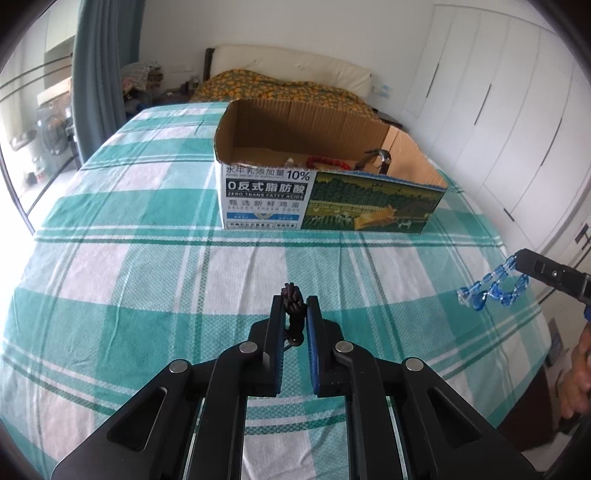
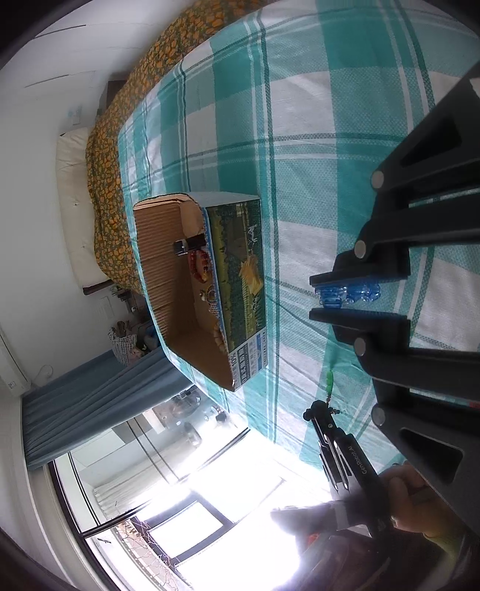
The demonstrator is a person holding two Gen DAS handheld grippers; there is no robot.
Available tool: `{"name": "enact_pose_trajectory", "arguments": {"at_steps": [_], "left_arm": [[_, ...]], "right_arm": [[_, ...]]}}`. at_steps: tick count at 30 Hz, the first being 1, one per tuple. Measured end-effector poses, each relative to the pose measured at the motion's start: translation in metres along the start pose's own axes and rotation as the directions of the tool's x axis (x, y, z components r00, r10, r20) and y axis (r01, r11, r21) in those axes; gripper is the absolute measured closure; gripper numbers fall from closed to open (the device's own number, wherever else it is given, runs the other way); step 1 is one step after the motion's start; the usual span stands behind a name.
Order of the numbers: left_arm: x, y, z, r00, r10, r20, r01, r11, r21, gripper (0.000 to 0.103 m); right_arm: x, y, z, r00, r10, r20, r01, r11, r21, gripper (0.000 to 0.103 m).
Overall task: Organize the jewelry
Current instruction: 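Carry both bracelets into the cardboard box and open both tools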
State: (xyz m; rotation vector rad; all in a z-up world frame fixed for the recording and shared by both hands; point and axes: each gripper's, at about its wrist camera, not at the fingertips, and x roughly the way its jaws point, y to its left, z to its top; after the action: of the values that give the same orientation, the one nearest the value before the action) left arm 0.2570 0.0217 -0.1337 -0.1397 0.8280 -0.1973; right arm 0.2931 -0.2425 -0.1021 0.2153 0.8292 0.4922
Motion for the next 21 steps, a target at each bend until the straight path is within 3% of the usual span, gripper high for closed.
{"name": "enact_pose_trajectory", "arguments": {"at_steps": [4, 11, 15, 21], "left_arm": [[-0.015, 0.0, 0.028, 0.999, -0.039, 0.03, 0.039, 0.999, 0.005, 0.094], [-0.025, 0.007, 0.103, 0.993, -0.069, 0.093, 0.068, 0.998, 0.014, 0.094], [-0.002, 0.011, 0.147, 0.994, -0.059, 0.094, 0.058, 0.998, 0.014, 0.094], [0.059, 0.014, 0.199, 0.999, -0.038, 0.023, 0.037, 0.999, 0.017, 0.094]], "right_arm": [[-0.012, 0.005, 0.024, 0.999, 0.03, 0.032, -0.029, 0.999, -0.022, 0.092], [-0.012, 0.009, 0.09, 0.995, 0.054, 0.088, -0.047, 0.996, -0.08, 0.092], [0.008, 0.006, 0.13, 0.995, 0.031, 0.093, -0.021, 0.994, -0.112, 0.092], [0.063, -0.012, 0.185, 0.997, -0.046, 0.058, 0.054, 0.988, -0.148, 0.092]]}}
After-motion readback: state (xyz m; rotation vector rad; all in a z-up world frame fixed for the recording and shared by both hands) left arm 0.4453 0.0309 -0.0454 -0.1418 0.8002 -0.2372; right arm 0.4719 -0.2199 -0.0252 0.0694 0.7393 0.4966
